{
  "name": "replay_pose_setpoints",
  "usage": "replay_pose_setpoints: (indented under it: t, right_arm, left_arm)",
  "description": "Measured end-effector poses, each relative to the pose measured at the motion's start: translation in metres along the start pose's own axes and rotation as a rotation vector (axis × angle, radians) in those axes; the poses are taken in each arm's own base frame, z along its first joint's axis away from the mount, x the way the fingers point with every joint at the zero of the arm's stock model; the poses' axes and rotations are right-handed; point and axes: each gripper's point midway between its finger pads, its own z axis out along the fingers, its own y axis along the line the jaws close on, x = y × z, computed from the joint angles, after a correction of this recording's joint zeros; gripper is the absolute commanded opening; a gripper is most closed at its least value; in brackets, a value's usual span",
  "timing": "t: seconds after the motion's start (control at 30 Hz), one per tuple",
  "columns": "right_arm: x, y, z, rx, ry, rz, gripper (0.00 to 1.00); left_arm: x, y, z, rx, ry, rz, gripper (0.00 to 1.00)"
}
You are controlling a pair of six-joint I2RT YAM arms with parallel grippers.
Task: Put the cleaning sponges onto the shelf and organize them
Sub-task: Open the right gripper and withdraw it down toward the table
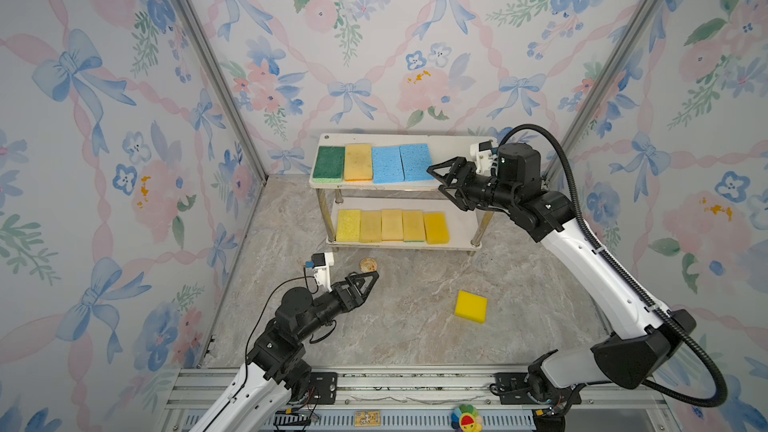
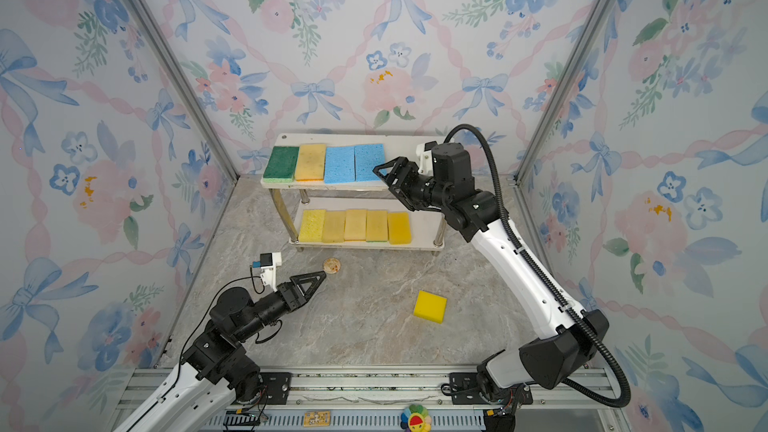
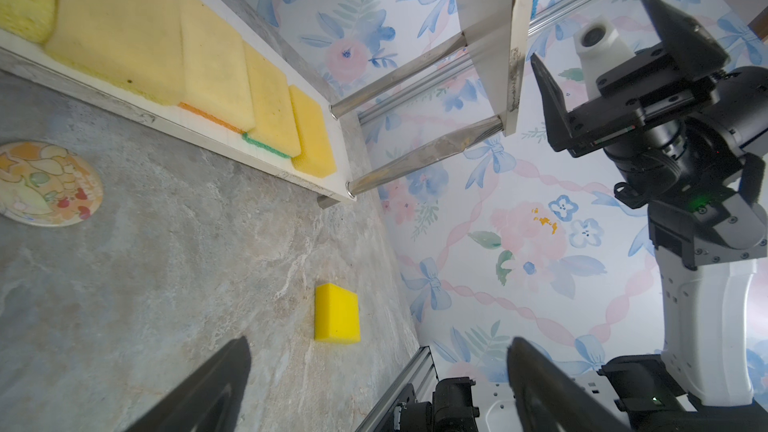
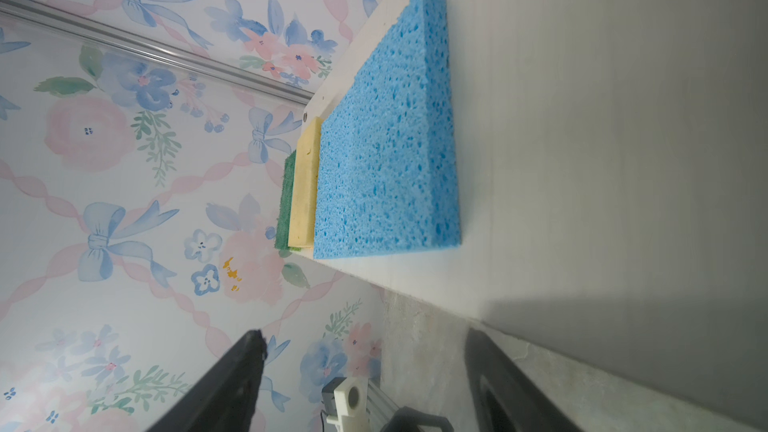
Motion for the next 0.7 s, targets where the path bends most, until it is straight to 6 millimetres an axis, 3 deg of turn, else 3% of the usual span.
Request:
replay_pose_setpoints:
  t: [0.1, 0.3, 0.4, 0.47, 0.53, 0.7]
  right_arm:
    - [0.006, 0.002, -0.013, 0.01, 0.001, -0.048, 1.0]
    - [0.023, 0.004, -0.066, 0.051, -0.021, -0.201, 0.97]
    - [0.036, -0.011, -0.101, 0.099, -0.037, -0.268, 0.97]
    - [0.051, -0.032, -0.119, 0.153, -0.024, -0.296, 0.97]
    - [0.067, -0.067, -0.129, 0.239, 0.004, -0.301, 0.97]
    - [0.112, -0.18, -0.141, 0.508, 0.117, -0.243, 0.97]
  left_arm:
    - [0.001, -0.001, 0.0, 0.004, 0.006, 0.0, 0.98]
    - [0.003, -0.001, 0.001, 0.007, 0.02, -0.001, 0.98]
    - [0.006, 0.003, 0.003, -0.006, 0.036, -0.007, 0.98]
    - [0.008, 0.007, 0.006, -0.022, 0.049, -0.013, 0.98]
    - [0.012, 0.013, 0.009, -0.044, 0.068, -0.02, 0.98]
    - [0.046, 0.026, 0.026, -0.108, 0.183, -0.012, 0.98]
